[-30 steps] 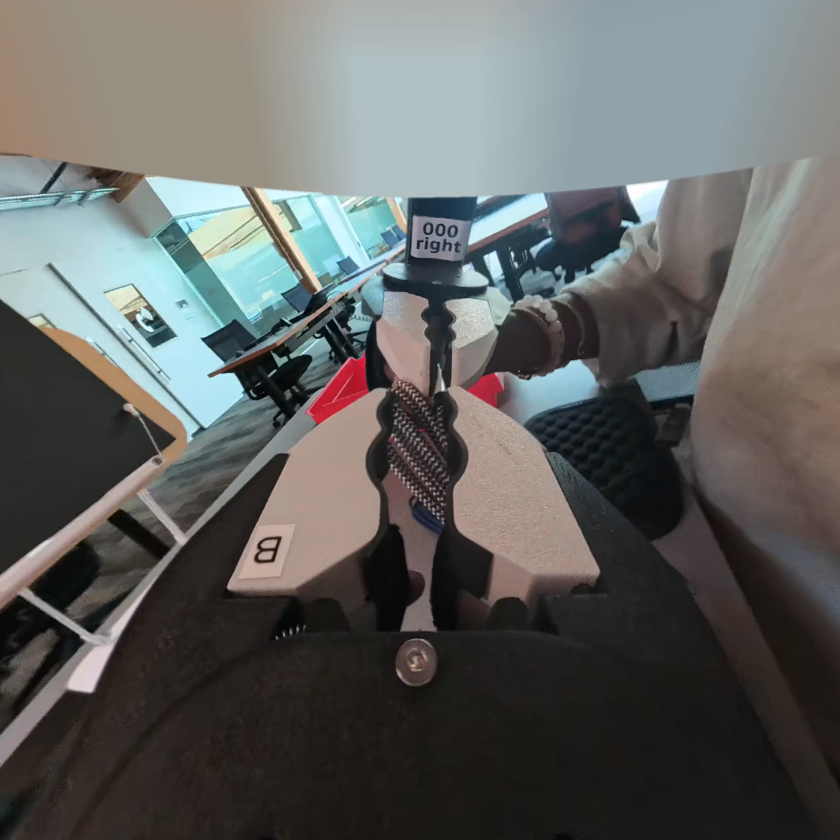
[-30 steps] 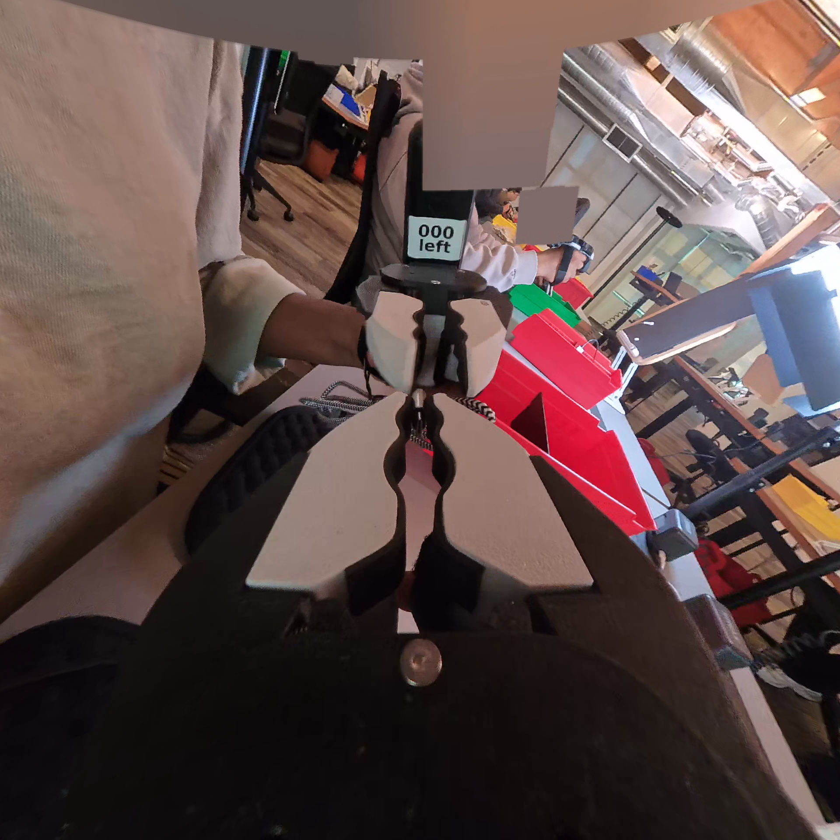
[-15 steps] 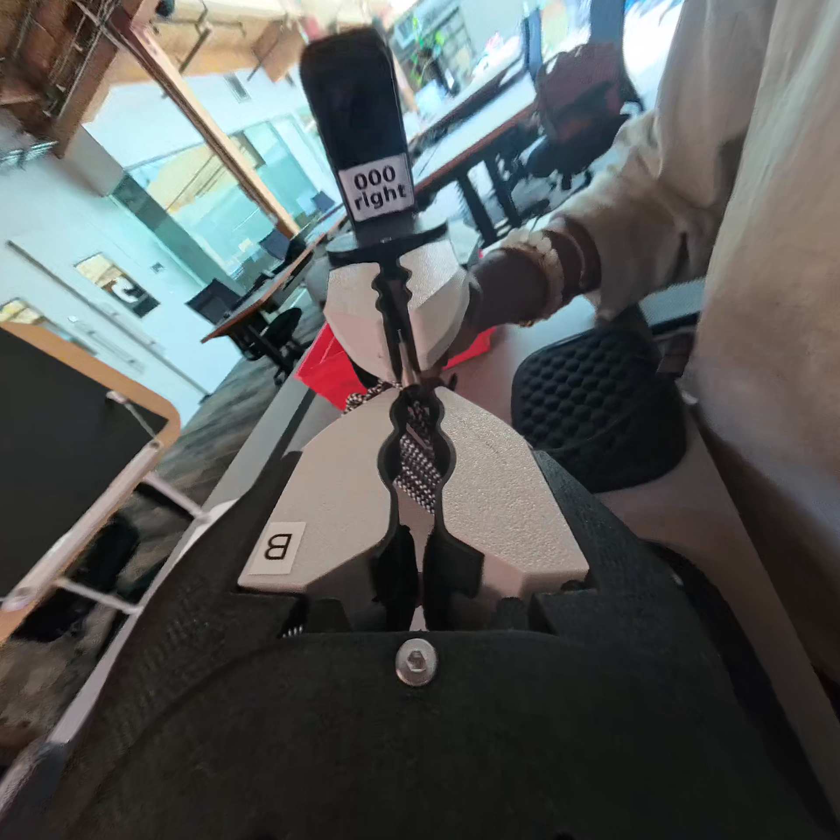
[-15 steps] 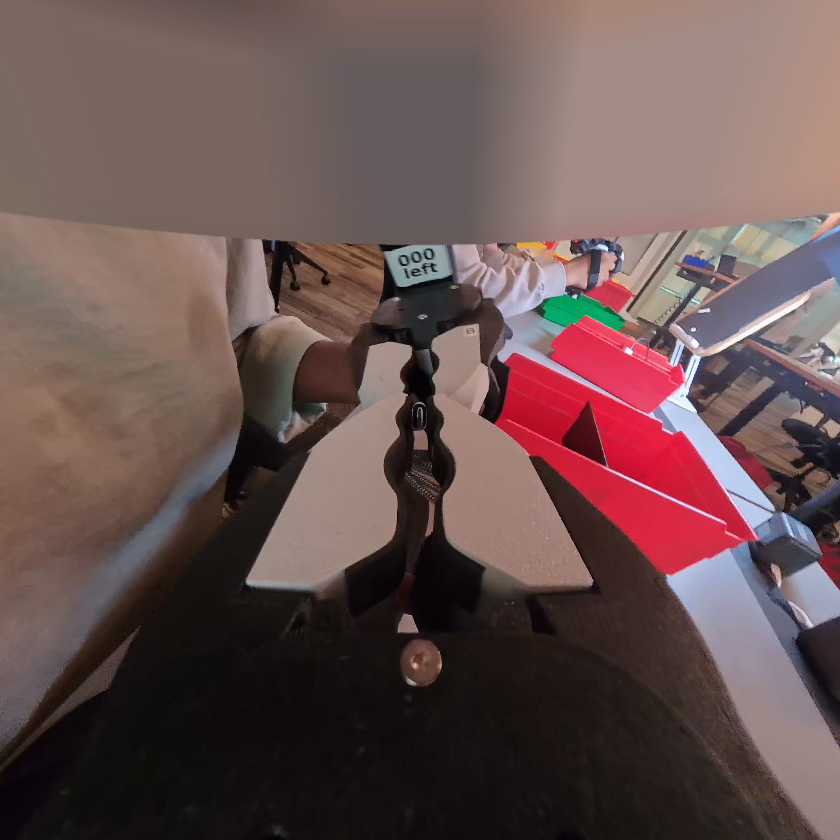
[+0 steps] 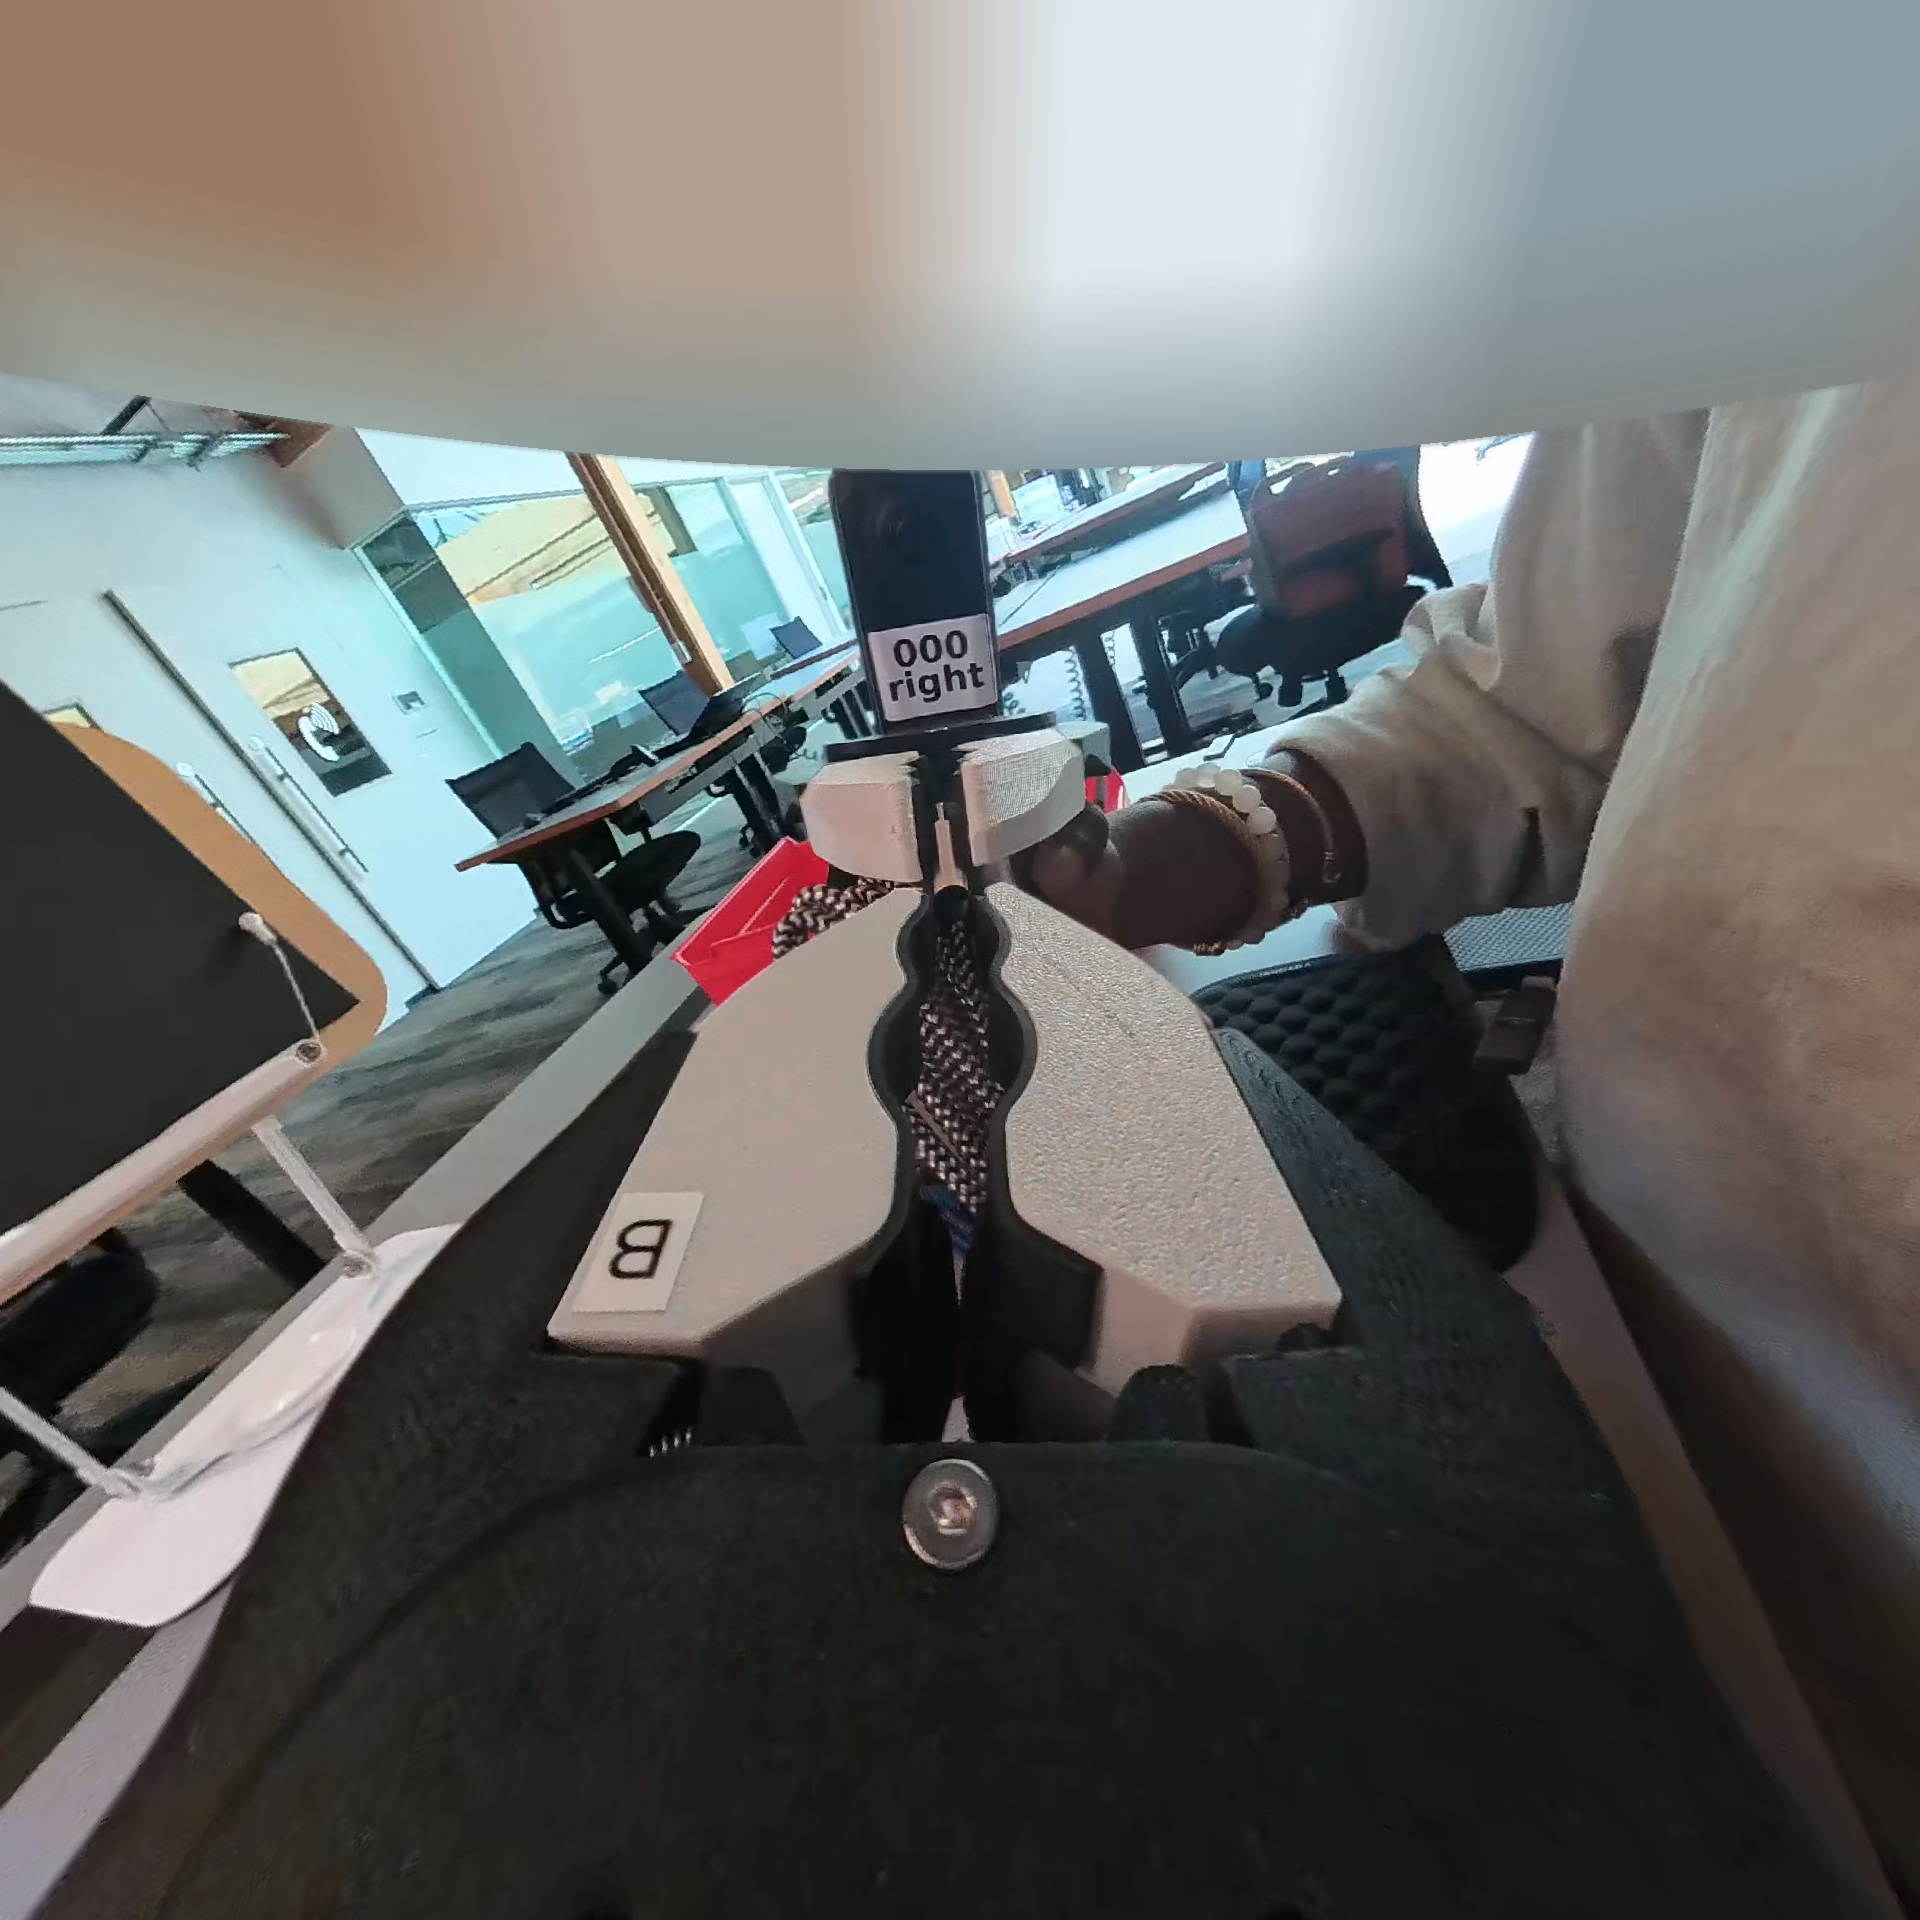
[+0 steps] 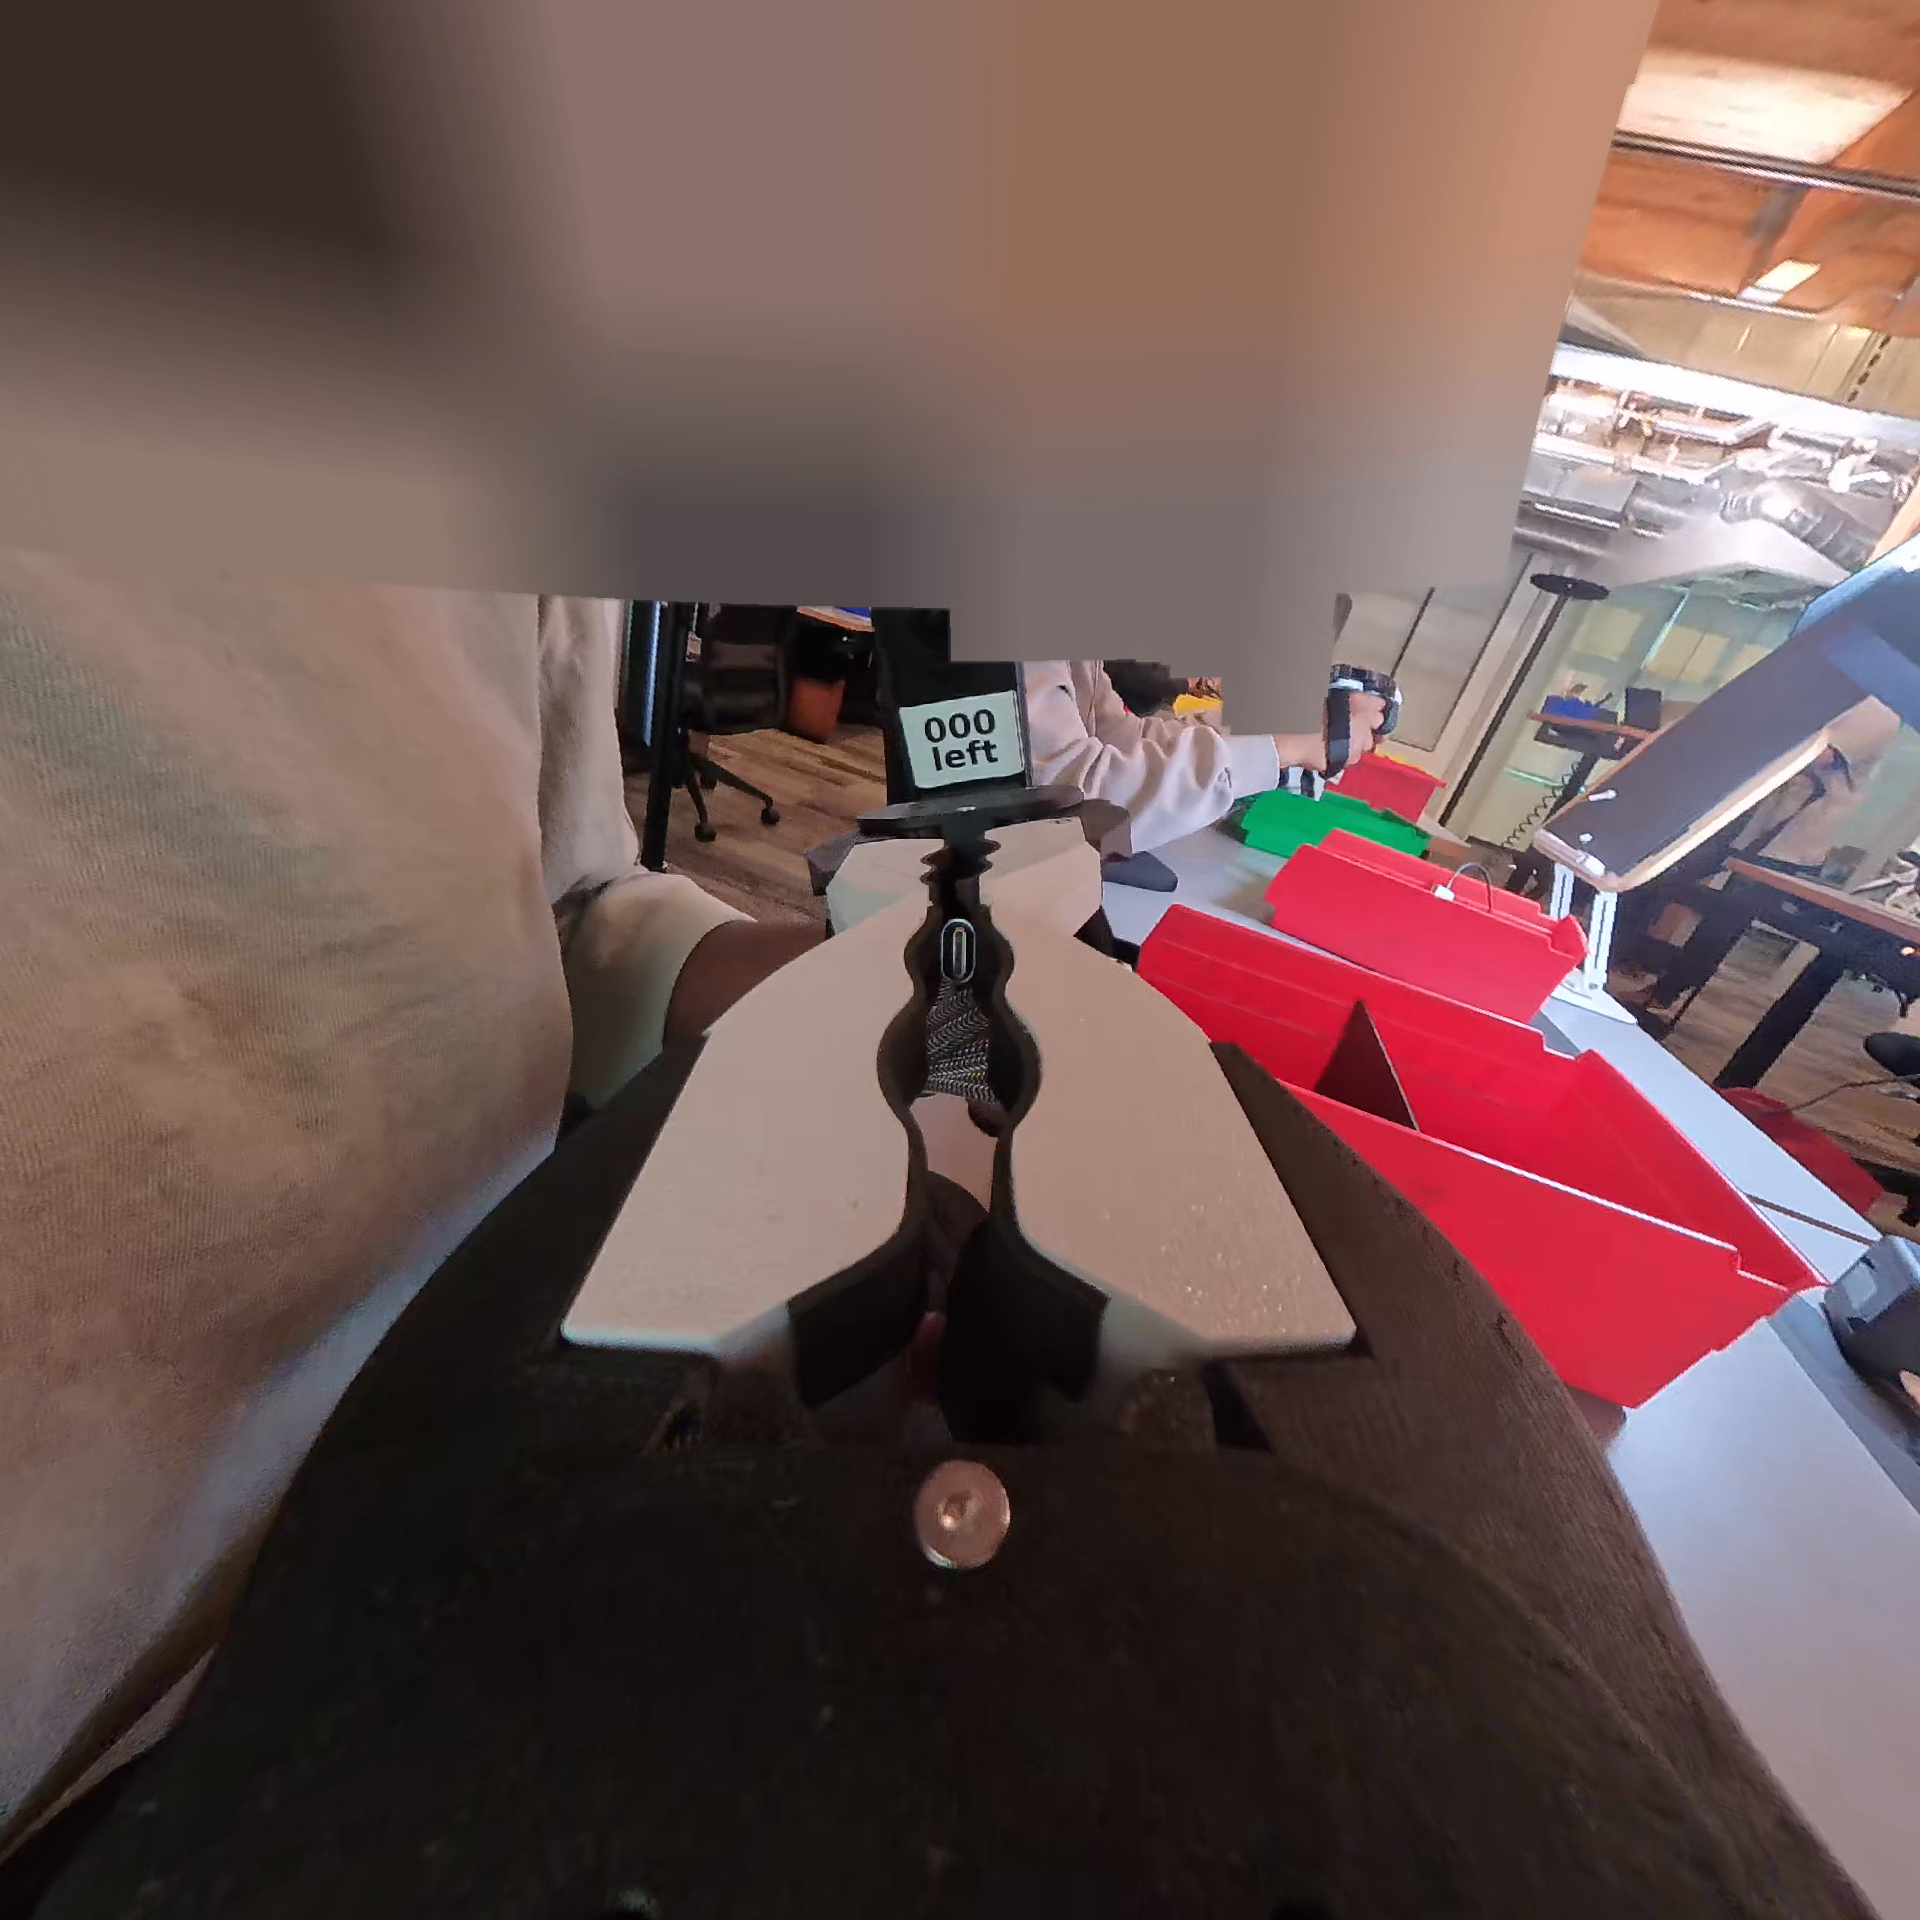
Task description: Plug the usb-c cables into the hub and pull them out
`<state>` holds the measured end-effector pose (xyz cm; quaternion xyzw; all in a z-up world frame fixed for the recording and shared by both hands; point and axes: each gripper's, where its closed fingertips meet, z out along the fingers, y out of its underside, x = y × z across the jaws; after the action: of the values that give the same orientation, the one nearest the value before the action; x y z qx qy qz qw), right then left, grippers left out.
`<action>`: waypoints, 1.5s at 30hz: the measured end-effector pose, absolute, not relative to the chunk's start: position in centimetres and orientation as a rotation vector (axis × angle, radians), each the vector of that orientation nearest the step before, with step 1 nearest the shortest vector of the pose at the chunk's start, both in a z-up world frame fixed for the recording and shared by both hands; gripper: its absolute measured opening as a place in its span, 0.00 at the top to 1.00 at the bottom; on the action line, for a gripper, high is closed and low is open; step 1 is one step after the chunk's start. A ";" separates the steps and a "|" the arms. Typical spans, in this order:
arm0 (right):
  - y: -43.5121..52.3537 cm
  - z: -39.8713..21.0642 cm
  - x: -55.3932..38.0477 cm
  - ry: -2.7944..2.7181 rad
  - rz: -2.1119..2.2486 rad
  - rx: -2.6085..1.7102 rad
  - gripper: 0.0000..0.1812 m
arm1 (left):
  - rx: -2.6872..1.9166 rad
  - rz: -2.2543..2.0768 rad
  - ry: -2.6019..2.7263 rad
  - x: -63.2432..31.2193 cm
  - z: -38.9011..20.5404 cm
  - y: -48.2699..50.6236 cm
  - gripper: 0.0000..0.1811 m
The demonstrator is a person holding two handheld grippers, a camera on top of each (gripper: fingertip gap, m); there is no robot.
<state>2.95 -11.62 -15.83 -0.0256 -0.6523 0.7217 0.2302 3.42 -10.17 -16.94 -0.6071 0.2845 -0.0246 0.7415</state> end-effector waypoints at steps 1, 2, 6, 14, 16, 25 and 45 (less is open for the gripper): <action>-11.6 -15.9 2.9 -1.794 1.983 -0.072 0.97 | -1.335 -0.058 0.619 3.3 -17.0 -10.2 0.98; -11.6 -16.0 2.9 -1.792 1.978 -0.070 0.97 | -1.338 -0.060 0.615 3.3 -17.1 -10.2 0.98; -11.5 -16.5 2.3 -1.828 1.865 -0.107 0.97 | -1.382 0.001 0.622 2.6 -17.6 -10.2 0.98; -4.0 -22.7 4.6 -2.264 1.384 -0.501 0.72 | -1.645 0.277 0.653 -1.7 -20.2 -12.7 0.98; -2.3 -25.7 5.8 -2.373 1.189 -0.569 0.73 | -1.666 0.273 0.636 -2.0 -20.8 -13.3 0.98; 4.4 -32.8 8.6 -2.239 0.447 -0.456 0.79 | -1.655 0.248 0.574 -2.2 -22.1 -13.6 0.98; 3.2 -34.6 3.7 -2.046 0.280 0.055 0.84 | -1.604 0.211 0.600 -1.6 -21.9 -12.5 0.98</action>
<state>3.72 3.16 -34.62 0.0229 -0.8505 0.1165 0.5124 -1.63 -12.54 -21.89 -0.7062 0.2643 0.0931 0.6502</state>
